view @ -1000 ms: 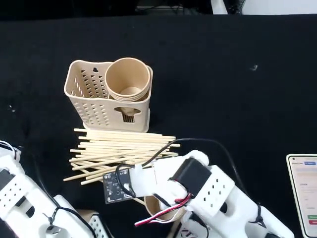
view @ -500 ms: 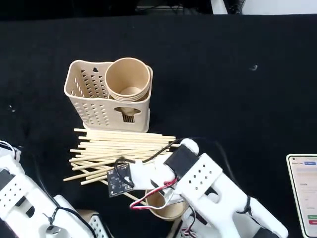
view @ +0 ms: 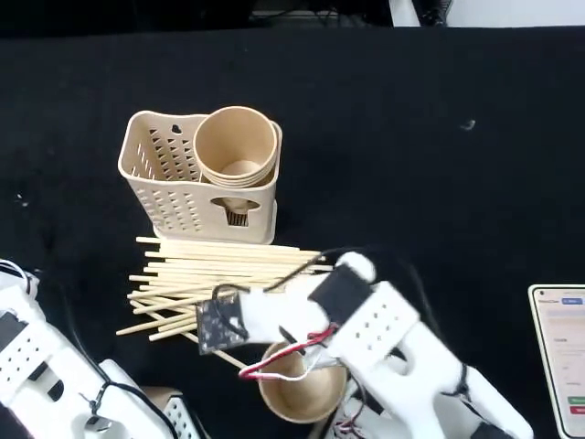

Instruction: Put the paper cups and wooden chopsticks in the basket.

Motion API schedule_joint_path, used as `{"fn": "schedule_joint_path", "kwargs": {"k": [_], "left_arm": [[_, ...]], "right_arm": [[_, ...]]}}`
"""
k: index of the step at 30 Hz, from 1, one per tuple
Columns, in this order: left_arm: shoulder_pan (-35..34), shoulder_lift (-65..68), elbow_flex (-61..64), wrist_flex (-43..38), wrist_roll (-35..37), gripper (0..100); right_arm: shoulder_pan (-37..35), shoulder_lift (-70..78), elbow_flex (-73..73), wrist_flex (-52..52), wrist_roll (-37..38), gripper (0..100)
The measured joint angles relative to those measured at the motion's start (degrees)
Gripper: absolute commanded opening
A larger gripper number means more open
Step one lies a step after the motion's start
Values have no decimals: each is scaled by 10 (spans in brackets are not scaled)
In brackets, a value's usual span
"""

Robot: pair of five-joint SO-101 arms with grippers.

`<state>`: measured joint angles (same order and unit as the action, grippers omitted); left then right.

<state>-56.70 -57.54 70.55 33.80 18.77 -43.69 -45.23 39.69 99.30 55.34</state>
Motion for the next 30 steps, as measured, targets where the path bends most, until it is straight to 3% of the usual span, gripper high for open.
{"fn": "schedule_joint_path", "kwargs": {"k": [6, 15, 20, 24, 30], "left_arm": [[0, 0, 0, 0, 2, 127], [0, 0, 0, 0, 2, 127], [0, 0, 0, 0, 2, 127], [2, 0, 0, 0, 2, 127], [43, 0, 1, 0, 2, 127]], "right_arm": [[32, -17, -129, 0, -20, 11], [38, -18, -382, -3, -187, 11], [40, -18, -476, -80, -280, 11], [55, -6, -506, -161, -298, 11], [117, 134, -555, -215, -324, 11]]}}
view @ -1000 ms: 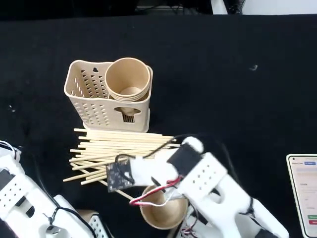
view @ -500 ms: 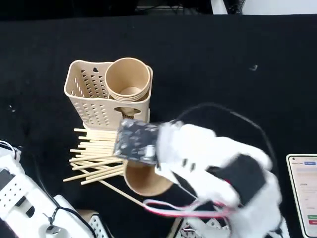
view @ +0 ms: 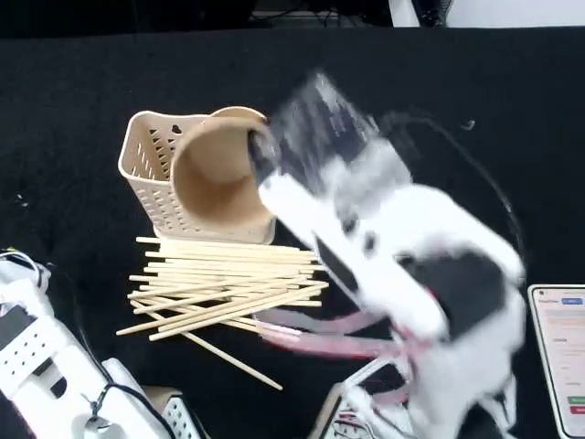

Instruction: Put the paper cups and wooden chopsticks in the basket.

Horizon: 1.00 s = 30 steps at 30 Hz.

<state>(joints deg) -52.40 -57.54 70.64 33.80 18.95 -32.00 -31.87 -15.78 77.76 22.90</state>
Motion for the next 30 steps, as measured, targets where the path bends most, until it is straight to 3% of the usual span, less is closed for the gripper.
{"fn": "schedule_joint_path", "kwargs": {"k": [7, 18, 27, 30], "left_arm": [[4, 0, 0, 0, 0, 127], [6, 0, 0, 0, 0, 127], [5, 0, 0, 0, 0, 127], [6, 0, 0, 0, 0, 127]], "right_arm": [[40, 178, -150, 11, -71, 11], [43, 397, -455, 216, -164, 11], [62, 418, -432, 217, -165, 21], [62, 418, -409, 217, -165, 126]]}}
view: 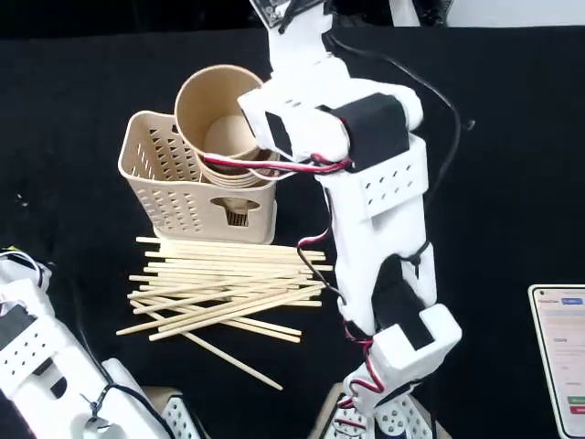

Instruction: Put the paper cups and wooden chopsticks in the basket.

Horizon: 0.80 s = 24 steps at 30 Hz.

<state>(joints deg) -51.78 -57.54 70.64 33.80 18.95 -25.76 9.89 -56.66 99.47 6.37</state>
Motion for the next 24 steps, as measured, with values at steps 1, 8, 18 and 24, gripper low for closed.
{"fn": "schedule_joint_path", "kwargs": {"k": [1, 8, 18, 24], "left_arm": [[0, 0, 0, 0, 0, 127], [-1, 0, 0, 0, 0, 127], [0, 0, 0, 0, 0, 127], [0, 0, 0, 0, 0, 127]], "right_arm": [[0, 0, 1, 0, 0, 182], [0, -19, 1, 0, 0, 335], [-15, -145, 42, 0, -3, 335], [-121, -323, 278, 0, -4, 335]]}}
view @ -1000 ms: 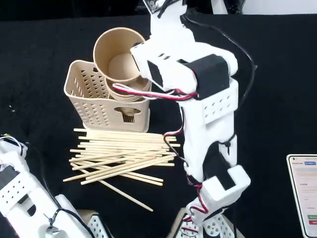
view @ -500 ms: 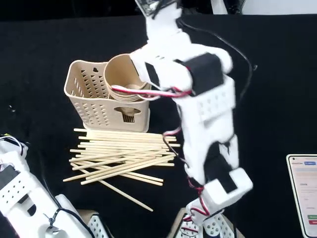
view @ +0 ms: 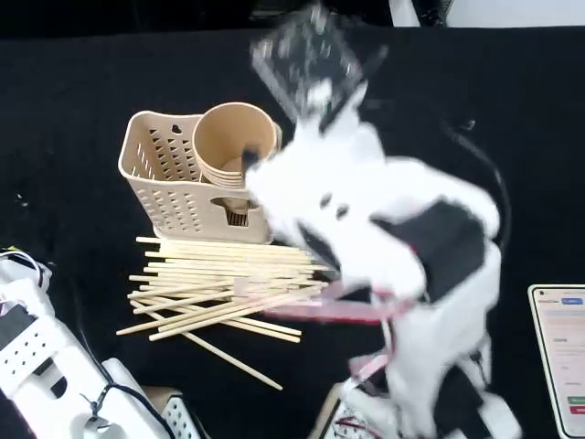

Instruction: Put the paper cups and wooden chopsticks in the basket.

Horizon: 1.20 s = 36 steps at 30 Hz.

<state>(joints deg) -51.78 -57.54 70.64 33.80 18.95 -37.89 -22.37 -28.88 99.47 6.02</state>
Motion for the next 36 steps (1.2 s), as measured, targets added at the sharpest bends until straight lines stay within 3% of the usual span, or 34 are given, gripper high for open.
{"fn": "schedule_joint_path", "kwargs": {"k": [6, 11, 15, 23, 30, 32, 36], "left_arm": [[0, 0, 0, 0, 0, 127], [0, 0, 0, 0, 0, 127], [-1, 0, 0, 0, 0, 127], [0, 0, 0, 0, 0, 127], [0, 0, 0, 0, 0, 127], [0, 0, 0, 0, 0, 127], [0, 0, 0, 0, 0, 127]], "right_arm": [[-130, -162, 369, -65, 30, 335], [-141, -193, 661, -223, 99, 335], [-142, -171, 797, -345, 145, 335], [-142, -10, 818, -467, 171, 335], [-142, 119, 769, -476, 197, 334], [-142, 145, 759, -477, 205, 292], [-141, 174, 738, -480, 207, 87]]}}
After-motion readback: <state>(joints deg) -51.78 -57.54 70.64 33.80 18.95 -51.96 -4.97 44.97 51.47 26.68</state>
